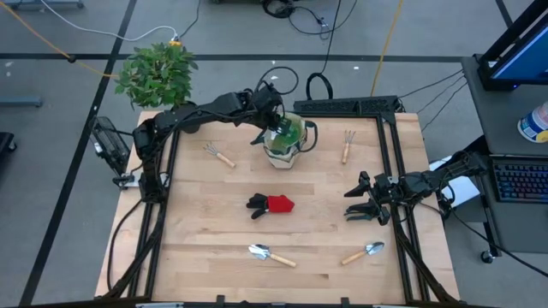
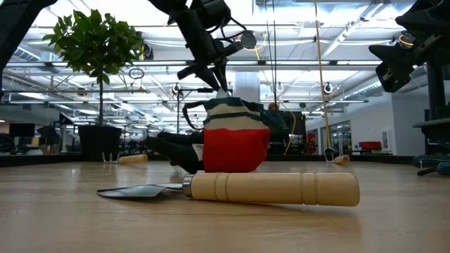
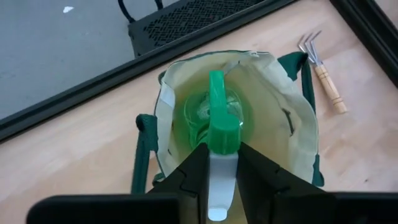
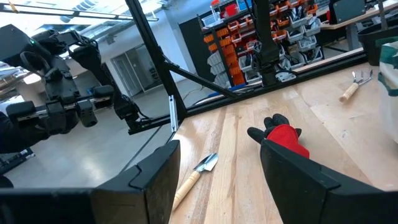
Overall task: Pick & Place Garden tools in Gardening bag
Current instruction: Put the spray bottle into the gardening tool bag
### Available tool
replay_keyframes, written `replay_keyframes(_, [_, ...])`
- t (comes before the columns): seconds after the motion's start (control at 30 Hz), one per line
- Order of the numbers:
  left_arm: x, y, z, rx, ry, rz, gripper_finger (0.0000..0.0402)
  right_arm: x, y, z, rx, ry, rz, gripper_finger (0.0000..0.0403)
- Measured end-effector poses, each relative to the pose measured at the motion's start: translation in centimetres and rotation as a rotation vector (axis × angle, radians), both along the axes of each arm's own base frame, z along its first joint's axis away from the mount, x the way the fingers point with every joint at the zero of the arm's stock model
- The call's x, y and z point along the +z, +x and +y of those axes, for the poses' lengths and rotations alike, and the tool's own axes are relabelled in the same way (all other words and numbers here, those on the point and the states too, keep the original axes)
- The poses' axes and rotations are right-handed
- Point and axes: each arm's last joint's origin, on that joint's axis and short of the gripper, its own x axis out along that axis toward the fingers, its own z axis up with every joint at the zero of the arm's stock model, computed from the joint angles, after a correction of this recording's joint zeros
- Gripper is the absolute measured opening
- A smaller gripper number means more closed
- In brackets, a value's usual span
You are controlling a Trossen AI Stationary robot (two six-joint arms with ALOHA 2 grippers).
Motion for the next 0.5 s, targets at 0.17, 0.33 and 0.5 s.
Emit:
replay_keyframes(0.17, [-0.1,-0.2,0.1,-0.02,-0.041,-0.002,0.0066,0.0,0.0,0.0,0.0,0.0,0.0,0.0215])
replay_keyframes(0.33, [0.0,-0.4,0.4,-0.011,-0.044,-0.003,0.0066,0.0,0.0,0.0,0.0,0.0,0.0,0.0215])
replay_keyframes(0.5, [0.3,-0.3,1.2,0.004,-0.018,-0.052,0.0075,0.0,0.0,0.0,0.0,0.0,0.0,0.0215])
